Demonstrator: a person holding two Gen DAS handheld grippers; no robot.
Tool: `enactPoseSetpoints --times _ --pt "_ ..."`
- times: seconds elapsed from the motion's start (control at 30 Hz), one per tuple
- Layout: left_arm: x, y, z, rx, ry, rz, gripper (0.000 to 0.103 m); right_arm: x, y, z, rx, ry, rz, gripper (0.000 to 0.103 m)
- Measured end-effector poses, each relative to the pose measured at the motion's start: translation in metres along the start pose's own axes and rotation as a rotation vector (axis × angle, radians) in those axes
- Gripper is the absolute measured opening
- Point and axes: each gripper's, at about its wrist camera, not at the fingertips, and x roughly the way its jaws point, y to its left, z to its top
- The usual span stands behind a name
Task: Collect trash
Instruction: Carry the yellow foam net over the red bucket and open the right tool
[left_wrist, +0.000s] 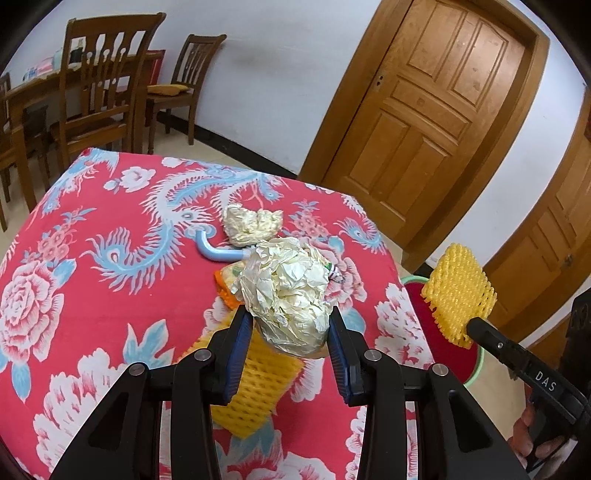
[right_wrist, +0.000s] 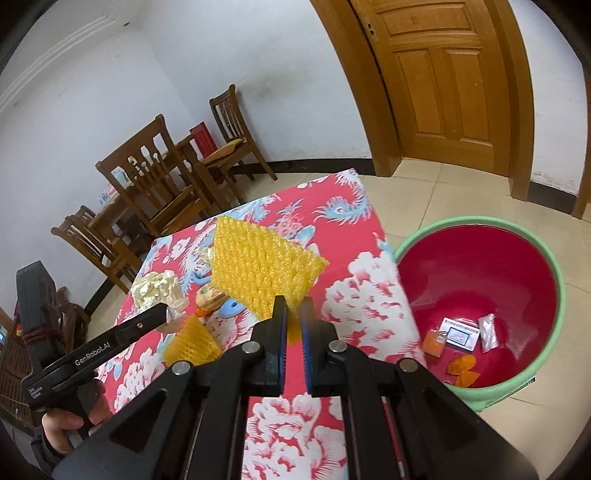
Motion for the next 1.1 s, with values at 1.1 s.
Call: enactPoseSetpoints --times 1.1 --pt "0.023 -0.083 -0.003 0.163 0.051 -0.086 0.041 -0.041 -0.088 -0.003 0.164 -0.079 -0.151 0.009"
